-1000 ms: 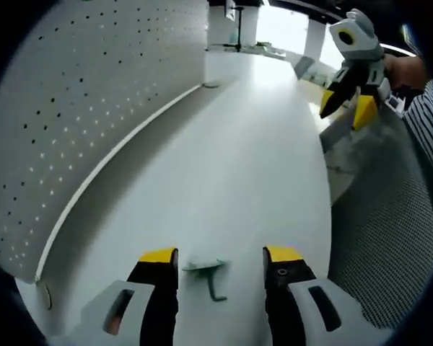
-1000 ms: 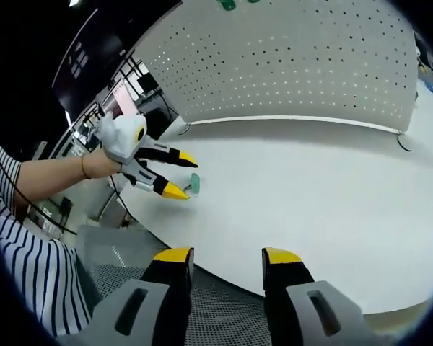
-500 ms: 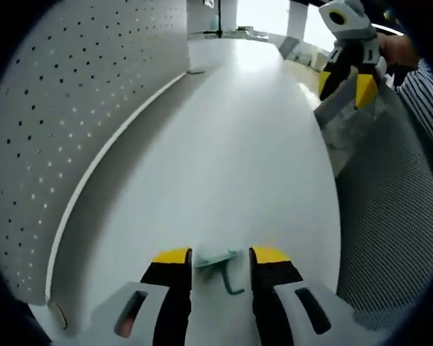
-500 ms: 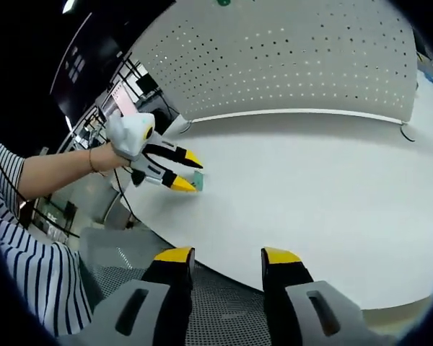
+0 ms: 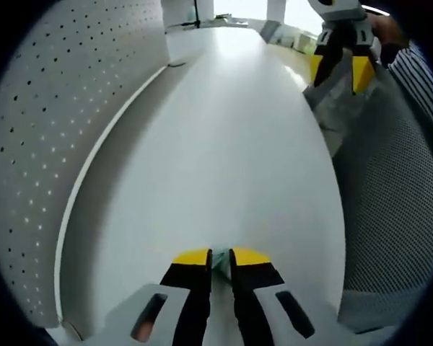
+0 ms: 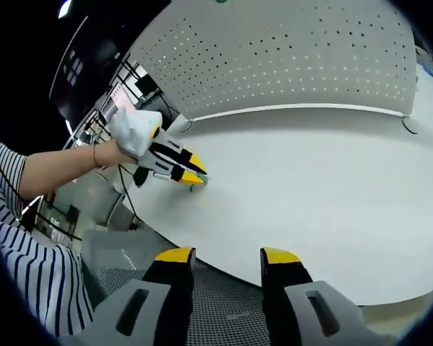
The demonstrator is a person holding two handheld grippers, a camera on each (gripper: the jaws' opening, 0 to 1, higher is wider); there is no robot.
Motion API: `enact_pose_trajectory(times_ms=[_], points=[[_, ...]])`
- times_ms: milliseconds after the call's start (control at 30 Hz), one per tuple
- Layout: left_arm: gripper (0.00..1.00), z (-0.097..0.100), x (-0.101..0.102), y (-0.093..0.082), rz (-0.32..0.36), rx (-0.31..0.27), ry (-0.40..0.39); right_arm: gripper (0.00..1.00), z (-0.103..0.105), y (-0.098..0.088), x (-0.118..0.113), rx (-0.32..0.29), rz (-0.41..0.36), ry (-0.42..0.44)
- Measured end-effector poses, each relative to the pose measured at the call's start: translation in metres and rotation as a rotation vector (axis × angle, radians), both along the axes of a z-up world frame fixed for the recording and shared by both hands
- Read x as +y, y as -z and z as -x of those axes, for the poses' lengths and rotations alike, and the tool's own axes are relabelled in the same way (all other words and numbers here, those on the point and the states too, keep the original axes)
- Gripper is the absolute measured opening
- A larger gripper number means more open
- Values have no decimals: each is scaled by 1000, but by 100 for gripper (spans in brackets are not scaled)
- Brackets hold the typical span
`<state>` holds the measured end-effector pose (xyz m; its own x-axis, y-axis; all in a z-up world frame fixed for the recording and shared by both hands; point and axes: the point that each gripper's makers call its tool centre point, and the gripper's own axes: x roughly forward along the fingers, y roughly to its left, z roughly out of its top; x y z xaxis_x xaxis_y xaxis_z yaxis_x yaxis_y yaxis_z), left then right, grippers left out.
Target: Insert the hook assembly into the mounting plate slot until the hook locks in place.
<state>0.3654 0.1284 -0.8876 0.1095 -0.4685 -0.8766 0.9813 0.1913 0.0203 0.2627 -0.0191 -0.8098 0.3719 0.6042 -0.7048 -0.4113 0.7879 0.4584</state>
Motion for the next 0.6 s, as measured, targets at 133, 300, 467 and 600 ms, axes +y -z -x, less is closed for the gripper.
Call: enact_pose_trajectory(times_ms=[133, 300, 467, 600], points=[[8, -3, 2, 3, -12, 17, -12, 33, 1, 0, 2, 3, -4, 1], [7, -4, 2, 3, -7, 28, -26, 33, 0, 1, 1, 7, -5, 5], [4, -4, 3, 6, -10, 41, -28, 33, 0, 1, 0, 9, -4, 10], [4, -5, 3, 5, -14, 24, -16, 33, -1, 2, 0, 11, -4, 12]])
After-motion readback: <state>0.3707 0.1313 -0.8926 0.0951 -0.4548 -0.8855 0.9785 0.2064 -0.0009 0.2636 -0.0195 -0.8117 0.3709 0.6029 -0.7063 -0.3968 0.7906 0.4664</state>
